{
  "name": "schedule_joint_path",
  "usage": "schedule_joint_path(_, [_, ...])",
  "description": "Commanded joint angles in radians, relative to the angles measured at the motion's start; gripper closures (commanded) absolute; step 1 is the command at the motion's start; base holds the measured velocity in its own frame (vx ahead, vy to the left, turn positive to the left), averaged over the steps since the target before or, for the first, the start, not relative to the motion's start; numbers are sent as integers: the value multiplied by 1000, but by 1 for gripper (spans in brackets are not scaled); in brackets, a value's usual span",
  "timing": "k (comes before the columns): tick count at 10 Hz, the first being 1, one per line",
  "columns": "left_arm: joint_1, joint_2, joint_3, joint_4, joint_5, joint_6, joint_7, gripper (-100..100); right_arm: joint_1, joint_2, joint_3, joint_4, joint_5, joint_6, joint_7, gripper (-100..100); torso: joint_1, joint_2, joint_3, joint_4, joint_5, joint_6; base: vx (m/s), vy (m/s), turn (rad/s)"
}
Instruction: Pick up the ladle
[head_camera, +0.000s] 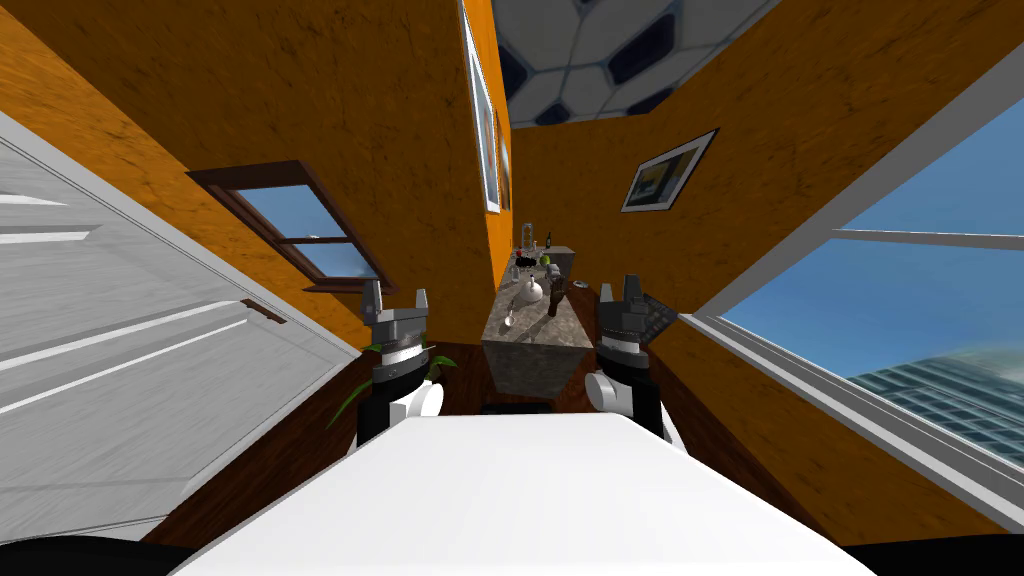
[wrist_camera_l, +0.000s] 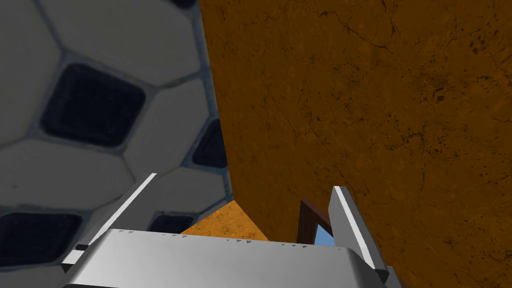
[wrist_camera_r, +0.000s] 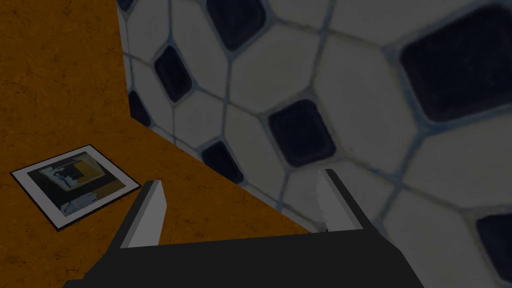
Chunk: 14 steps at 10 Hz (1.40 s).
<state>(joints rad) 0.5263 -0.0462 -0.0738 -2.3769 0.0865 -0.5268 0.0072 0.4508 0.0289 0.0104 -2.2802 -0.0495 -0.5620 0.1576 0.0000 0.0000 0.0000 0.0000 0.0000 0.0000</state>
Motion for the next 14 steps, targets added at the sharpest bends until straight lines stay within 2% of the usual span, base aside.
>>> schedule_joint_path(1, [0,0,0,0,0,0,0,0,-12,-33,-5,0,1,27,-5,-100,0,0,0,0,0,0,-15,33,3])
schedule_joint_path(4, [0,0,0,0,0,0,0,0,-59,-103,-25,1,5,114,-27,-100,6,2,1,0,1,0,-37,98,-1])
schedule_joint_path(7, [0,0,0,0,0,0,0,0,-82,-123,-36,2,7,185,-37,-100,5,3,2,1,1,0,-40,74,-2])
schedule_joint_path(8, [0,0,0,0,0,0,0,0,-107,-139,-49,4,9,211,-50,-100,4,2,1,1,1,0,-21,70,1])
schedule_joint_path(9, [0,0,0,0,0,0,0,0,-107,-139,-49,4,9,236,-50,-100,5,1,1,0,1,0,-21,70,-2])
schedule_joint_path(10, [0,0,0,0,0,0,0,0,-136,-154,-63,6,12,266,-64,-100,5,1,1,0,1,0,-31,99,2])
schedule_joint_path(12, [0,0,0,0,0,0,0,0,-136,-154,-63,6,12,305,-64,-100,6,2,1,0,1,0,-25,59,-4])
schedule_joint_path(13, [0,0,0,0,0,0,0,0,-167,-165,-81,10,15,346,-79,-100,3,1,1,0,1,0,-26,71,8])
schedule_joint_path(14, [0,0,0,0,0,0,0,0,-167,-165,-81,10,15,373,-79,-100,5,1,1,0,1,0,-31,73,-5])
